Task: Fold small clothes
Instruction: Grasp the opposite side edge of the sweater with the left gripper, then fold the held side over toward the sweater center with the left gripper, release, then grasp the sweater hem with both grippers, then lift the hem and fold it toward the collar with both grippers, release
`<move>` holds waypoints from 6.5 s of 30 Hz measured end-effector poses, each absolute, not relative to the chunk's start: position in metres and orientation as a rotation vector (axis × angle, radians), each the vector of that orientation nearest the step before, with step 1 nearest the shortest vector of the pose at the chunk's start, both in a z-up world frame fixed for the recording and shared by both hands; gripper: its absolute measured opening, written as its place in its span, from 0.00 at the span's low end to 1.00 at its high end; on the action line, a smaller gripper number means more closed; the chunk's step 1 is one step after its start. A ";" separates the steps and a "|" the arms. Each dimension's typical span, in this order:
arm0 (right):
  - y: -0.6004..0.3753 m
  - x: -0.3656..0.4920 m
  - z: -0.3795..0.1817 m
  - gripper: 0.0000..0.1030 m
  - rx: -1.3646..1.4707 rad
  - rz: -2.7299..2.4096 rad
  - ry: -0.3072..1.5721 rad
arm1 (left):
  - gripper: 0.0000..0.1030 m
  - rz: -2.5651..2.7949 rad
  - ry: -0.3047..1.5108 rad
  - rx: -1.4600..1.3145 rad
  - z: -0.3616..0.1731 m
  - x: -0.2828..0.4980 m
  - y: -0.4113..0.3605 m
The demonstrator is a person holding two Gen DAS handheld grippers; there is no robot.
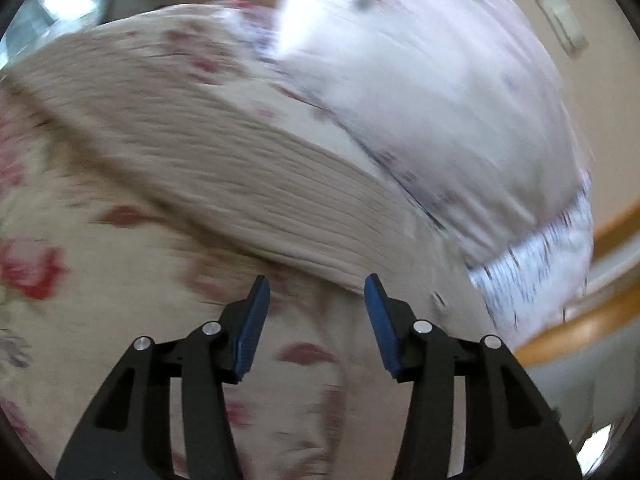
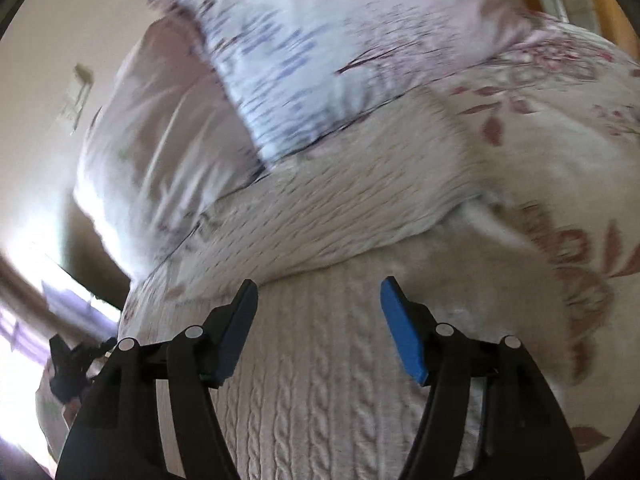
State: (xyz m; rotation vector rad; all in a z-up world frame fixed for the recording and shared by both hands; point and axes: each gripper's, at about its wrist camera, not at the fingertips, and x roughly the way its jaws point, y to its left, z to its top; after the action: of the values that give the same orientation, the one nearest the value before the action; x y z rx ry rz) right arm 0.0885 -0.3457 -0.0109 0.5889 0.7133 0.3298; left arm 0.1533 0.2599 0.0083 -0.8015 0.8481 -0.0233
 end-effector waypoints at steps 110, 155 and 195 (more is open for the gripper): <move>-0.354 0.162 0.002 0.46 0.571 0.389 0.916 | 0.65 -0.073 0.867 -0.021 0.036 0.164 0.118; -0.441 0.030 -0.010 0.48 0.600 0.245 0.810 | 0.57 -0.372 0.875 -0.376 0.005 0.088 0.147; -0.398 -0.086 -0.035 0.09 0.568 0.597 0.836 | 0.10 -0.637 0.894 -0.512 -0.022 -0.035 0.129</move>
State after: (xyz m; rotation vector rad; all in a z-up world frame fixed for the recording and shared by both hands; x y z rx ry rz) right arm -0.0859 -0.3982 -0.0354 0.5682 0.8364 0.5971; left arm -0.0352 0.1290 -0.0222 -0.5115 0.8939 -0.6368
